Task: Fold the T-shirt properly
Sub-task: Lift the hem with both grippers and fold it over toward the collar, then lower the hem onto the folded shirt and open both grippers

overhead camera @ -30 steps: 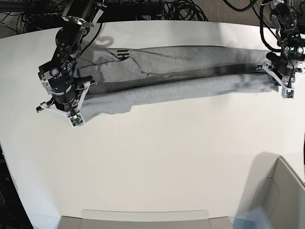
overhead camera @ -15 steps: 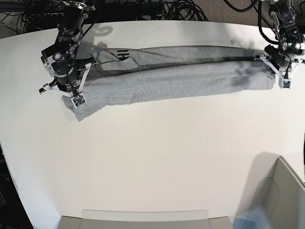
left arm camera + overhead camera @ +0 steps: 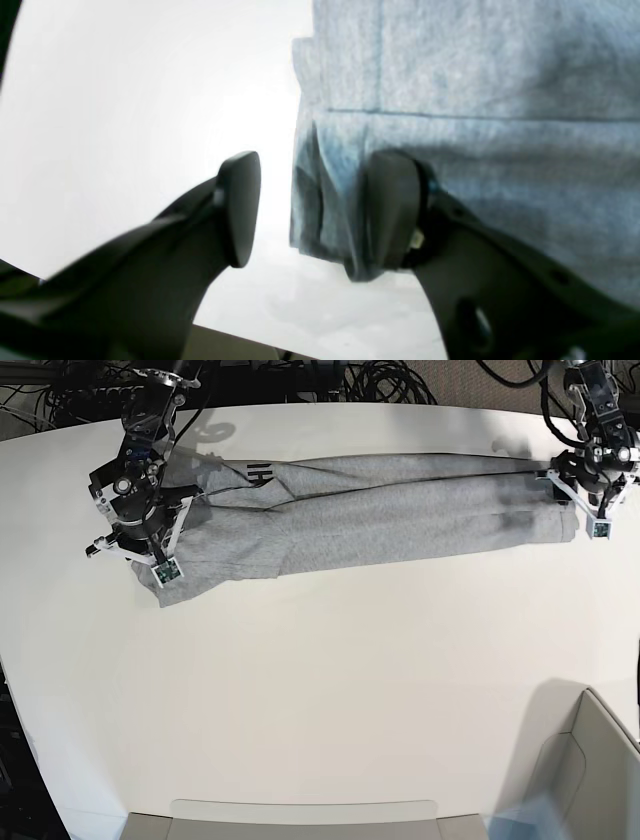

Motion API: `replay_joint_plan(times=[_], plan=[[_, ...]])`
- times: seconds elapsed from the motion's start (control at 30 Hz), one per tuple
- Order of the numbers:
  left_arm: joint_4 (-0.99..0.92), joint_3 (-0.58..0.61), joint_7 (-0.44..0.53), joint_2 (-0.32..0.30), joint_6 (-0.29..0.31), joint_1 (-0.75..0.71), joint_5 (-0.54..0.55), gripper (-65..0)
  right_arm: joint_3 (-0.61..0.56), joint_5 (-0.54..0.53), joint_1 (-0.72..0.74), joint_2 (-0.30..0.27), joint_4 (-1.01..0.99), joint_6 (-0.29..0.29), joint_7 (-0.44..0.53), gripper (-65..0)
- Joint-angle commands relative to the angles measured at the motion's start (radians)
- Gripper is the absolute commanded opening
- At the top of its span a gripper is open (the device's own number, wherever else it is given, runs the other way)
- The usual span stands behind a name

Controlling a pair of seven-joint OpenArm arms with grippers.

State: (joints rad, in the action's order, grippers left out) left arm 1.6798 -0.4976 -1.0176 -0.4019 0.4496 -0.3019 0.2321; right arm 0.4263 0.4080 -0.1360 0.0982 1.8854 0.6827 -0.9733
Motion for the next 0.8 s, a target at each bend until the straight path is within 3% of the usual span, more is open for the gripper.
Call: replay_joint_plan(times=[0.0, 0.33, 0.4, 0.53, 0.63, 0.77], plan=[[0.038, -0.011, 0.015, -0.021, -0.002, 0.005, 0.0, -31.7, -0.004, -0.002, 0.014, -0.001, 0.016, 0.015, 0.012, -48.9], [0.081, -0.011, 0.007, -0.021, -0.001, 0.013, 0.006, -26.7, -0.007, -0.002, 0.034, -0.005, -0.013, 0.015, 0.012, -47.0], [0.073, -0.016, 0.007, -0.021, 0.058, 0.02, 0.006, -25.4, -0.019, -0.002, 0.034, -0.008, -0.039, 0.015, 0.012, -47.0], [0.004, -0.148, -0.023, -0.016, 0.249, 0.074, 0.006, -24.3, -0.025, -0.002, 0.034, -0.005, -0.05, 0.015, 0.012, -47.0], [-0.112, -0.287, -0.12, -0.022, 0.249, 0.18, -0.003, -24.3, -0.025, -0.002, 0.035, -0.005, -0.051, 0.015, 0.011, -47.0], [-0.234, -0.275, -0.158, -0.071, 0.249, 0.218, -0.003, -24.3, -0.025, -0.002, 0.048, -0.01, -0.051, 0.015, 0.011, -47.0]])
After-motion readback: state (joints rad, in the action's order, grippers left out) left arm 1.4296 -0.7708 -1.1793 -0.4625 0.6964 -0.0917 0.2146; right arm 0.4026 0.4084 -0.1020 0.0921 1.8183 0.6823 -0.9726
